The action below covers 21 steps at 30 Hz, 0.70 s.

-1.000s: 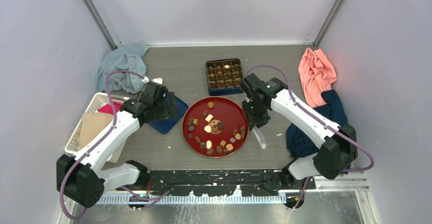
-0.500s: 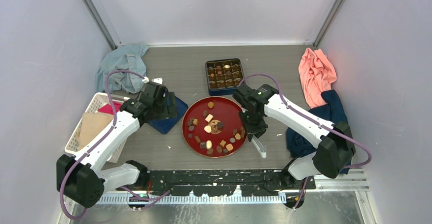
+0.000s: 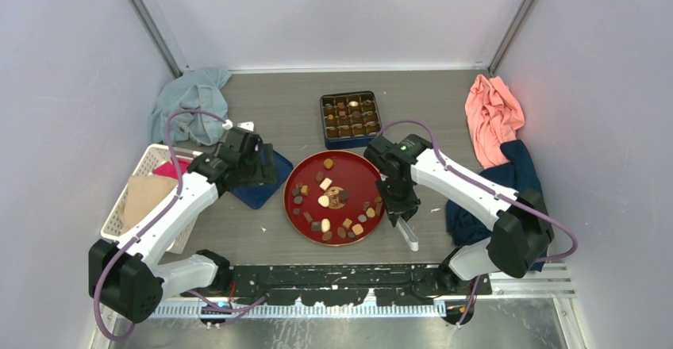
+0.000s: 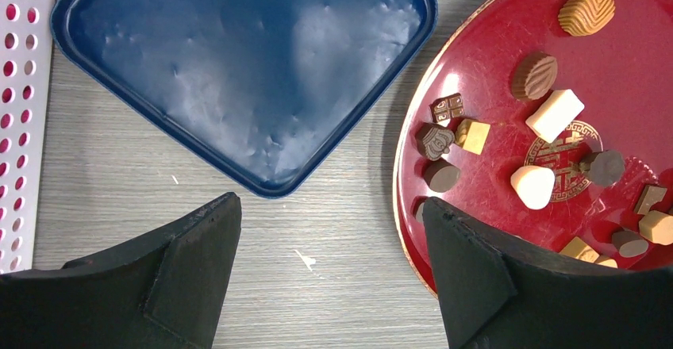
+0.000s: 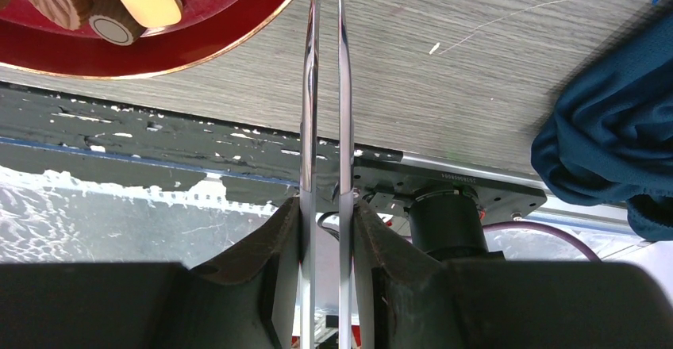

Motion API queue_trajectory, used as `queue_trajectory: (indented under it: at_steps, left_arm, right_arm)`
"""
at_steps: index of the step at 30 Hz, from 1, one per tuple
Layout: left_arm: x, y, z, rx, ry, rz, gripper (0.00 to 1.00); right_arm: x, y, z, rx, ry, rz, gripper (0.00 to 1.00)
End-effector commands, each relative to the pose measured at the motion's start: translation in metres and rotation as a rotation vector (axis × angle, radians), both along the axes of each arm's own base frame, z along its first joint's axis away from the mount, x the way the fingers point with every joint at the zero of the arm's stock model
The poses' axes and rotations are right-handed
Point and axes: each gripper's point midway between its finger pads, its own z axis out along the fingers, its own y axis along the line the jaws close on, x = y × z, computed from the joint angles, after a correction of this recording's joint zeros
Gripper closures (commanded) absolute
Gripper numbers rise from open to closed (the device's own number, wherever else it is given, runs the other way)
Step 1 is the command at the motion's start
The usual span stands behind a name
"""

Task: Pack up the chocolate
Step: Adjust the fake chocolate on the plate.

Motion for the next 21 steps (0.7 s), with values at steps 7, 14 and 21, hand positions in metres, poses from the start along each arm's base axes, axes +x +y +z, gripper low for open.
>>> queue_trajectory:
  at_steps: [7,14,21]
  left_arm:
    - [0.01,-0.003,0.011,-0.018,-0.044,-0.002,0.15]
    - [0.009,-0.001,0.011,-0.014,-0.047,0.003,0.15]
    - [0.008,0.0,0.01,-0.012,-0.046,0.007,0.15]
  right_arm:
    - [-0.008,0.003,0.001,0.004,0.028,0.016,0.72]
    - [-0.015,0.012,-0.009,0.007,0.079,0.055,0.72]
    - [-0.012,0.033,-0.01,0.043,0.074,0.111,0.72]
